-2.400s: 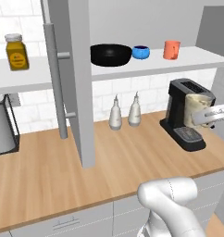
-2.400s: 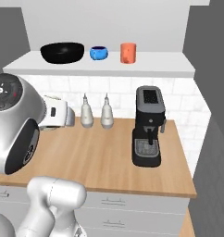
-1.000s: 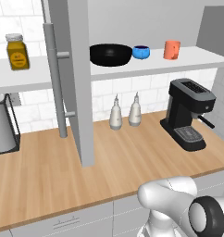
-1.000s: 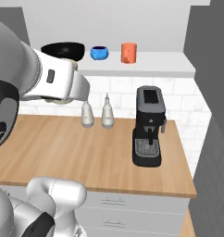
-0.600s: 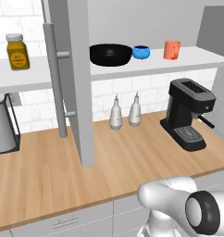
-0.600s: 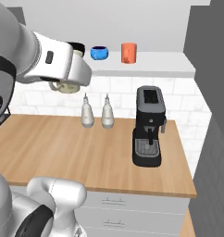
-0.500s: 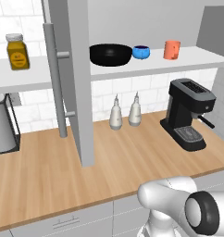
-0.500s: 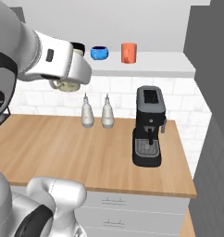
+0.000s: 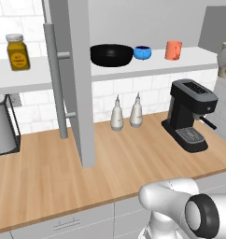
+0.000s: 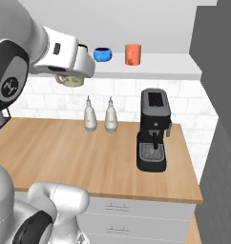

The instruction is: Gather all objects into one cabinet and sort the glasses and bowls to opposite sides.

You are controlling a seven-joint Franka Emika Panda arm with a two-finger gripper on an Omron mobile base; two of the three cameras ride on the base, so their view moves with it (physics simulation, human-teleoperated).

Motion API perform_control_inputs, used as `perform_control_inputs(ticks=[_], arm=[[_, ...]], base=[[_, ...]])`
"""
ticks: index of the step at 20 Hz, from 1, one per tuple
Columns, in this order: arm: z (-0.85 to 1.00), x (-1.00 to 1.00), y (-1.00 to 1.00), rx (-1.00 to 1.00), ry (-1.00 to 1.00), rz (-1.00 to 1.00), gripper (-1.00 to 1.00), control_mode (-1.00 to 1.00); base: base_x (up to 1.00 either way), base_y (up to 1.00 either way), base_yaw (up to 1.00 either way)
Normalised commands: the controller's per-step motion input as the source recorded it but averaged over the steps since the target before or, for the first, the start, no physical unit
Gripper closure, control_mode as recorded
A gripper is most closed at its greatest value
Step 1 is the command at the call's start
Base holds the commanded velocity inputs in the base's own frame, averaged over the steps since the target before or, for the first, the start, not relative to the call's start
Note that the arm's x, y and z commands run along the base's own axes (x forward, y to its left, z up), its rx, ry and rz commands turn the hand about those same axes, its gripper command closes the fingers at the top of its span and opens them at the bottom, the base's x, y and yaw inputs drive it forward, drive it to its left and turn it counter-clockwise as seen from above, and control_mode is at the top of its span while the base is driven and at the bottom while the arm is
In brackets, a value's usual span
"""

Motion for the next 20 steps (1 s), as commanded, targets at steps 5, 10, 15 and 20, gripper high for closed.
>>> perform_control_inputs(ticks=[5,10,15,20], arm=[[-0.32,0.42,0.09,-0.04,0.00,0.00,1.00,-1.00],[-0.46,0.41,0.04,-0.04,-0.05,0.00,1.00,-1.00],[-0.03,0.47,0.05,0.00,-0.07,0.00,1.00,-1.00],[0.00,0.56,0.03,0.00,-0.02,0.00,1.00,-1.00]], base=[[0.00,0.00,0.00],[0.00,0.00,0.00],[0.00,0.00,0.00],[0.00,0.00,0.00]])
